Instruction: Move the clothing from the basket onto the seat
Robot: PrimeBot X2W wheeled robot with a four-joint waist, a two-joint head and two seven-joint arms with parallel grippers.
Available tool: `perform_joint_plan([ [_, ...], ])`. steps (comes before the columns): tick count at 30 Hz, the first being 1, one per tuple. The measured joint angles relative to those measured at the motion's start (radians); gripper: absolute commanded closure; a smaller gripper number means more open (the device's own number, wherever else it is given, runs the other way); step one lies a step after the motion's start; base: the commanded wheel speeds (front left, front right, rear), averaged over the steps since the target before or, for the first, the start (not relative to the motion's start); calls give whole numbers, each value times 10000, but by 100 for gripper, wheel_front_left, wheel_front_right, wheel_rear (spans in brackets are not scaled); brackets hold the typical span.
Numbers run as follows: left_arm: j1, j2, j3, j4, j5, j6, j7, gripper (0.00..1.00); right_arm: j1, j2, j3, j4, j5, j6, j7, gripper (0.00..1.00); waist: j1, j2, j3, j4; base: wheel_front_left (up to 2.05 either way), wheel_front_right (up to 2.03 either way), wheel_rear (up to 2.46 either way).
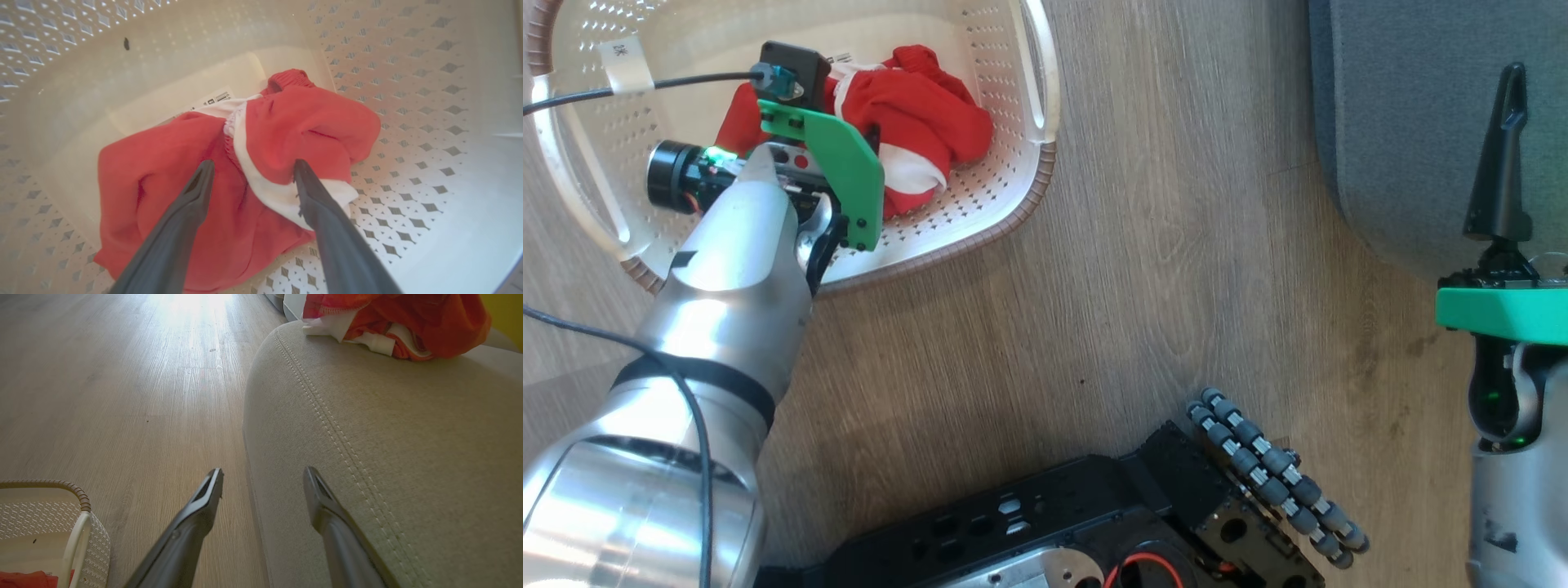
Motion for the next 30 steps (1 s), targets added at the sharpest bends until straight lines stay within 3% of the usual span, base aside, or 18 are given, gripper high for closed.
perform_joint_plan([
  [12, 72, 2, -924, -290, -794, 33, 0, 0, 35, 2, 4, -52, 0, 0, 0, 0, 0, 0, 29, 50, 0, 0, 0],
  [13, 99, 2, -1020, -332, -853, 35, -2, 5, 61, 2, 4, -71, 0, 0, 0, 0, 0, 0, 30, 54, 0, 0, 0],
  [14, 132, 2, -1122, -355, -880, 35, -4, 29, 104, 2, 2, -90, -2, 0, 0, 0, 0, 0, 31, 59, 0, 0, 0],
  [15, 173, 0, -1195, -368, -953, 35, -4, 62, 161, 2, -4, -115, -4, 0, 0, 0, 0, 0, 30, 66, 0, 0, 0],
  [17, 244, 4, -1465, -389, -1026, 29, -6, 100, 209, 2, -29, -127, -15, 0, 0, 0, 0, 0, 19, 83, 0, 0, 0],
  [22, 267, 4, -1783, -451, -1193, 50, -226, 100, 214, 2, -69, -178, -69, 0, 0, 0, 0, 0, -41, 126, 0, 0, 0],
  [30, 266, 2, -1864, -587, -1730, 314, -1622, 100, 205, 4, -59, -61, -121, 0, 0, 0, 1, 0, -408, 291, 0, 0, 0],
])
